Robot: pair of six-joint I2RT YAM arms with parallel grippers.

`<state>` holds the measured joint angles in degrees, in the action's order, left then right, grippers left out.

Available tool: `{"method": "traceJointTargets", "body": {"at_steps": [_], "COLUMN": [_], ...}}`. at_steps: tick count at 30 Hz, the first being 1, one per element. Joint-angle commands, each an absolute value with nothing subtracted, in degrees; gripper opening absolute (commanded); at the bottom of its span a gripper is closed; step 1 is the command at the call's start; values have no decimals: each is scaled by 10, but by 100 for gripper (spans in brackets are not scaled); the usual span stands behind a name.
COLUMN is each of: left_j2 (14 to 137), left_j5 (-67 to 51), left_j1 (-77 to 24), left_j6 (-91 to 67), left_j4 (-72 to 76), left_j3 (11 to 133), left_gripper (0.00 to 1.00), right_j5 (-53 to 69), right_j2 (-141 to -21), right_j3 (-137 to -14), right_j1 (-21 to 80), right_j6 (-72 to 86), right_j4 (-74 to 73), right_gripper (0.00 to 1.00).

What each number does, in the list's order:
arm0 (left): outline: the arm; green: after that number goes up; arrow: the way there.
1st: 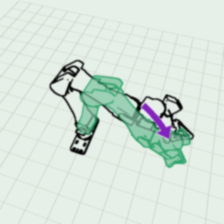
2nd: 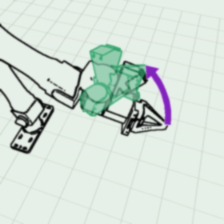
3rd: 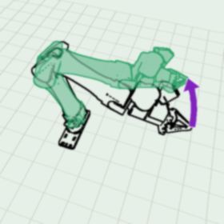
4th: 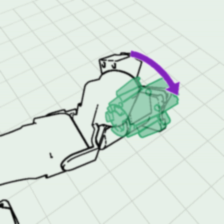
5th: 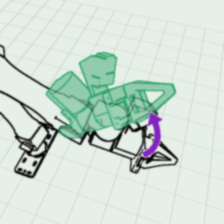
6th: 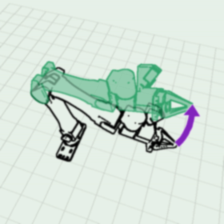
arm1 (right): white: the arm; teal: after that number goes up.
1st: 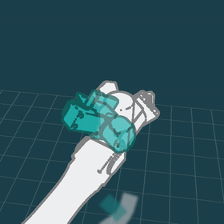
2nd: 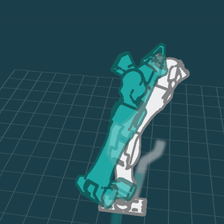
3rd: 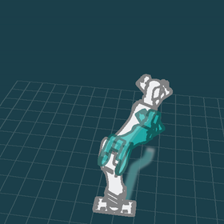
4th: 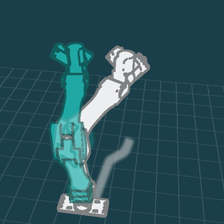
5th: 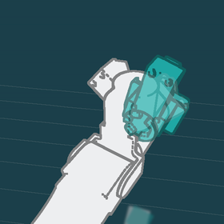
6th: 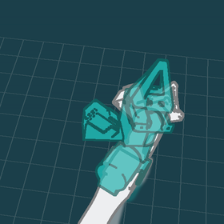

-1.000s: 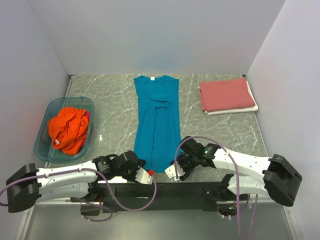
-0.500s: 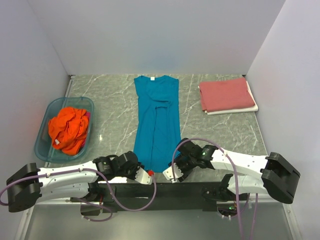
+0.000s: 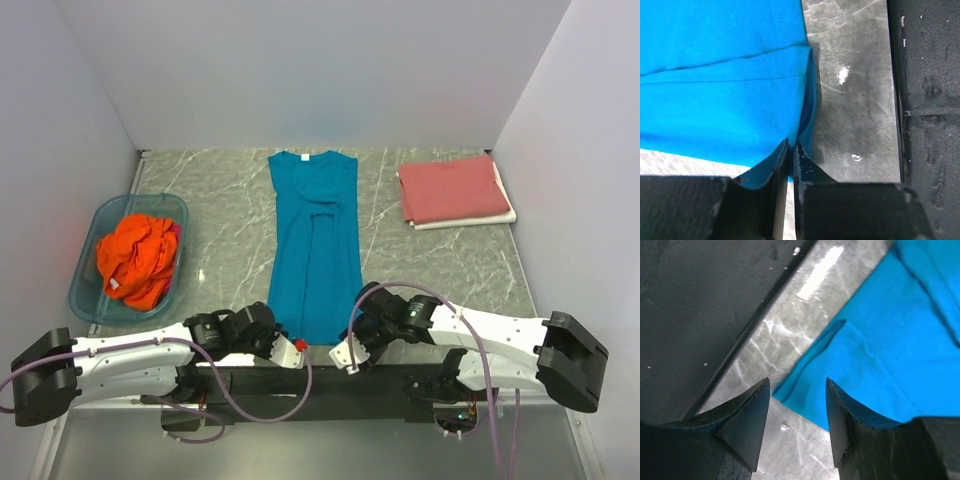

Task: Fold and stack the t-shirts
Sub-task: Fold the tshirt

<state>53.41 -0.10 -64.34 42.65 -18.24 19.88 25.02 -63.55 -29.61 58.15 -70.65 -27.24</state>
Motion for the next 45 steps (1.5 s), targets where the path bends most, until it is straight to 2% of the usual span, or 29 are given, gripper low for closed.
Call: {"method": "traceJointTargets", "body": {"at_steps": [1,13,16,17,18,20,25,31,39,40,42,45], "left_j2": [526,517,514,512,511,509,526,580,643,642,640,633], "left_j5": [-2,-15,-27,-31,-35,-48,-48,-26,-12,-11,-9,-11], "left_j1": [-646,-646,-647,-647,-648,-649,-662,-664,-666,-665,-666,-666], "left_j6": [431,433,432,432,432,432,429,416,405,404,406,411], "left_j4": [-172,-182,-193,-198,-205,-227,-221,-183,-166,-166,-163,-166], "left_j3": [200,202,204,205,206,209,205,214,225,224,222,221], "left_gripper": [13,10,23,34,40,48,51,46,20,11,0,0], "right_j5": [237,162,162,163,164,165,163,162,156,156,156,153], "right_j2": [-659,-720,-721,-719,-717,-714,-713,-702,-686,-685,-689,-701], "right_j3": [-289,-287,-288,-289,-290,-291,-289,-286,-274,-273,-271,-272], "right_j1": [594,610,610,609,610,610,610,610,609,609,610,609], "right_j6": [-691,-657,-653,-651,-650,-649,-644,-643,-644,-644,-646,-646], "right_j4": [-269,-229,-229,-230,-229,-229,-224,-223,-216,-215,-212,-208], "right_gripper": [55,51,51,51,51,51,51,50,50,50,48,42]}}
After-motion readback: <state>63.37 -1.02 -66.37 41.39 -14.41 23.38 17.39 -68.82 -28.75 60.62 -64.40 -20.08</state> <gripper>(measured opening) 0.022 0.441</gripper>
